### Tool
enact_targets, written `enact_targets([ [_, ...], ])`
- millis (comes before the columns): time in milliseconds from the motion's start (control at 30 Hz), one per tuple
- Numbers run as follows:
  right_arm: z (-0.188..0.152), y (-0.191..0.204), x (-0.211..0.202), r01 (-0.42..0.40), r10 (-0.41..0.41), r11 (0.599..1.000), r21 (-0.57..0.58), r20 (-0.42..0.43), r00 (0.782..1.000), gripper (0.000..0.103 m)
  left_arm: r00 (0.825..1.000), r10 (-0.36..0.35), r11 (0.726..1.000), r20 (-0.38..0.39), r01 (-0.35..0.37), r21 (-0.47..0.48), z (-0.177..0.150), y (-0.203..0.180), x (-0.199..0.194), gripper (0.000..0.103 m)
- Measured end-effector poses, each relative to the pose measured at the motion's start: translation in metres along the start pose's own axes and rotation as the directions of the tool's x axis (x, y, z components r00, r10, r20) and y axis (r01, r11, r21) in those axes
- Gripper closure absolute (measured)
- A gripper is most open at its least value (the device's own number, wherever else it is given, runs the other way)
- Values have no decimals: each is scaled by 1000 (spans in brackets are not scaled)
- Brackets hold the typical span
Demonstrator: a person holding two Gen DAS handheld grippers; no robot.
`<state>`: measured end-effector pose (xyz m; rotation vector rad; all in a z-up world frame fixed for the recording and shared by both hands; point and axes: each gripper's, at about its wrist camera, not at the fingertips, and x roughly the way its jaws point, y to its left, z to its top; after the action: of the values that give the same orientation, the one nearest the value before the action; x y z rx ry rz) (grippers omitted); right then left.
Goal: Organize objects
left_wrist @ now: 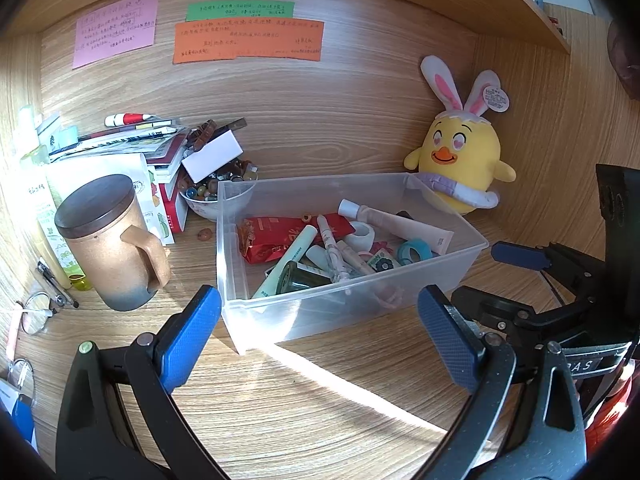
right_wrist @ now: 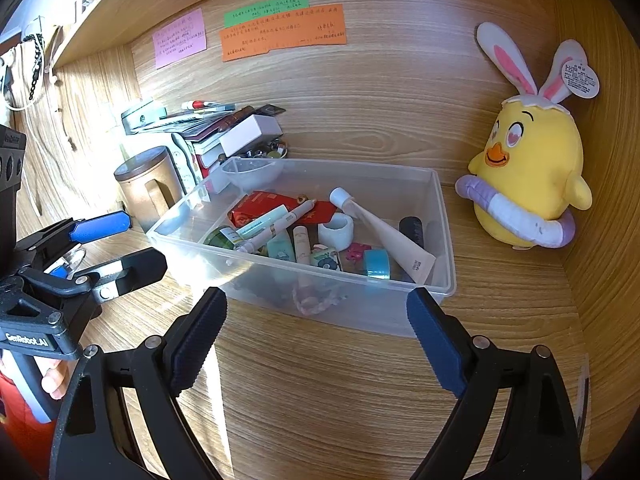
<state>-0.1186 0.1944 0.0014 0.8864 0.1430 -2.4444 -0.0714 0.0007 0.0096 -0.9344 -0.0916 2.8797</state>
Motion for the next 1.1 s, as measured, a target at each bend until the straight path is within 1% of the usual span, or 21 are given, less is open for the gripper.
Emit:
enact_targets([
  [467,1,-1,0,-3,4,1000,12,-2,1000,12,1000,-8,1000,-7,8,-1,0,-3,1,3],
  [767,0,-3,0,-4,4,1000,20,3,1000,9,1000,-9,1000,-8,9,0,-1,-4,2,3],
  [867,0,-3,0,-4,4,1000,21,5,1000,8,1000,-25,1000,-9,25,13,-1,-5,1,3],
  [1100,0,-3,0,-5,5,1000,23,4,1000,8,1000,-28,999,-2,28,17,0,-6,-2,3],
])
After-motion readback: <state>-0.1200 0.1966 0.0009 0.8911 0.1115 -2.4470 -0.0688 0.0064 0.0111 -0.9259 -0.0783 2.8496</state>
